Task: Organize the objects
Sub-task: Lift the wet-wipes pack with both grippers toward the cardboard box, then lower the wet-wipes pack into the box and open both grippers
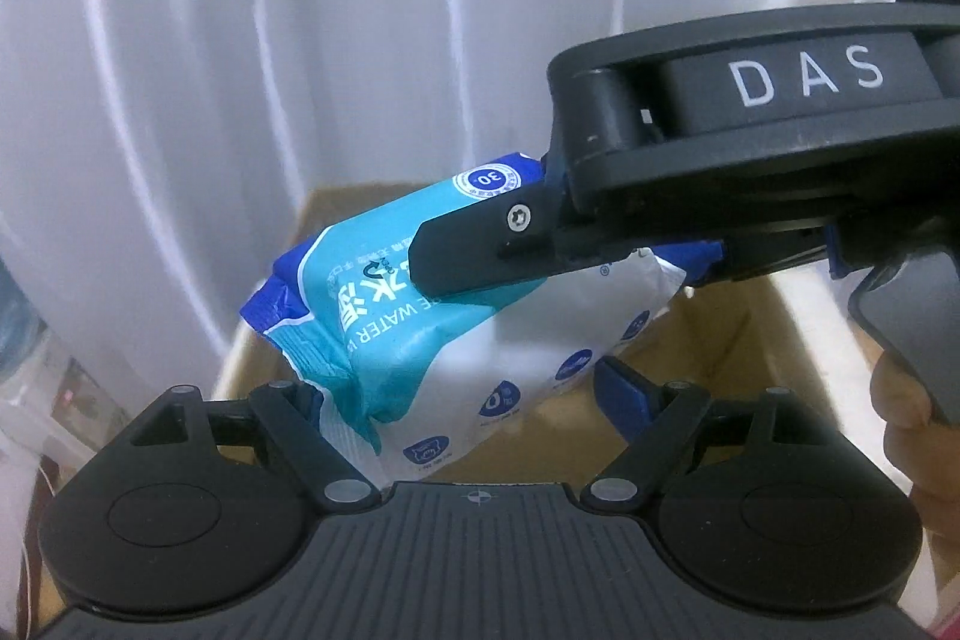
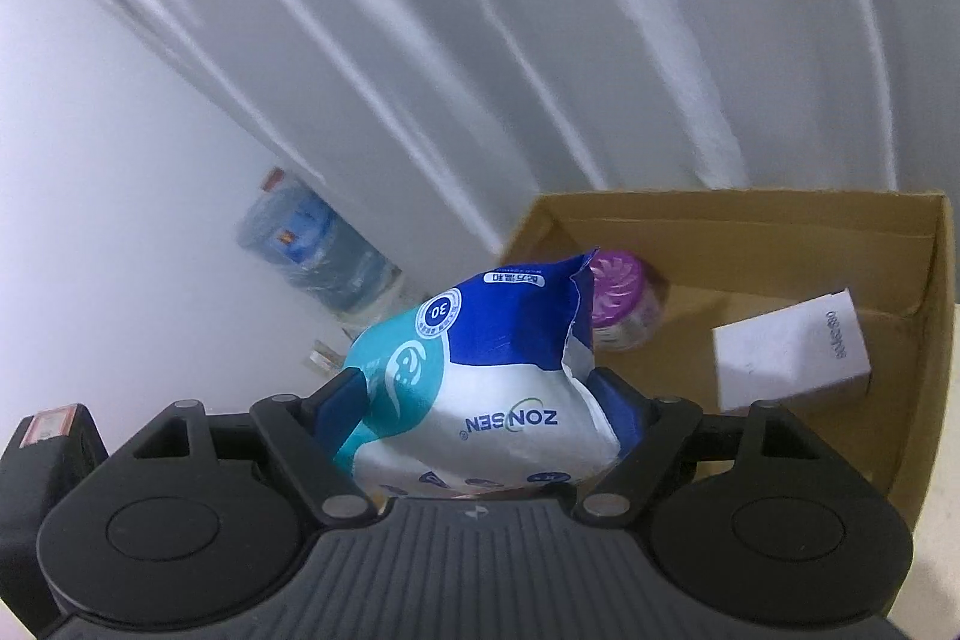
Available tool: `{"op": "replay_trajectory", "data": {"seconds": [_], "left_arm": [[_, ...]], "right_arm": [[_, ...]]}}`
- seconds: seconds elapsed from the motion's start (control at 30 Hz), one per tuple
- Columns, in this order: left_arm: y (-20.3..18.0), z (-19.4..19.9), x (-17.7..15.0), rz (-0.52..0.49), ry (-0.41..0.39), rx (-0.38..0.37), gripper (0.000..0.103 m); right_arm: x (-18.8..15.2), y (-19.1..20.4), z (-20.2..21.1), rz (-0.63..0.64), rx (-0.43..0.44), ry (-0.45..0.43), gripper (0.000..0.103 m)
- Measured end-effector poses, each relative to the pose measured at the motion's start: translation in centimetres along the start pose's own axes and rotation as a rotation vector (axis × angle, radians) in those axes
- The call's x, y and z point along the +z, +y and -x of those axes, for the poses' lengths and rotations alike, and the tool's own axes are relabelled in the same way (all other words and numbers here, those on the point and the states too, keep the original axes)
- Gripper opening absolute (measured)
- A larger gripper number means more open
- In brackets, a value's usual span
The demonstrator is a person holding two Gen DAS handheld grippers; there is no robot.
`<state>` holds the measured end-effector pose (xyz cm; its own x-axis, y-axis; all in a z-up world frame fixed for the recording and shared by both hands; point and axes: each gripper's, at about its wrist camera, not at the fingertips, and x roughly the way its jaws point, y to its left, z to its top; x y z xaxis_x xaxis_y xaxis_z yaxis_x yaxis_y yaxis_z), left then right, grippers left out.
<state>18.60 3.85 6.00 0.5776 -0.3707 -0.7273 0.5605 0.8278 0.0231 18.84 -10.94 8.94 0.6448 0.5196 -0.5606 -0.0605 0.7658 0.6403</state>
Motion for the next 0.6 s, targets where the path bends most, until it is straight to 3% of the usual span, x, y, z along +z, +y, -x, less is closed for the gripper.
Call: {"op": "replay_trajectory", "data": {"seconds": [0.37,0.6], "left_arm": [[1.2,-10.0,2.5,0.043,0.222,-0.023,0.083],[2.0,-13.2,3.6,0.055,0.286,-0.024,0.084]], "right_arm": [[2.4,-6.8,-8.2,-0.110,0.000,0.207,0.084],[1.5,-8.3,-11.4,-0.124,-0.017,0.270,0.084]]}}
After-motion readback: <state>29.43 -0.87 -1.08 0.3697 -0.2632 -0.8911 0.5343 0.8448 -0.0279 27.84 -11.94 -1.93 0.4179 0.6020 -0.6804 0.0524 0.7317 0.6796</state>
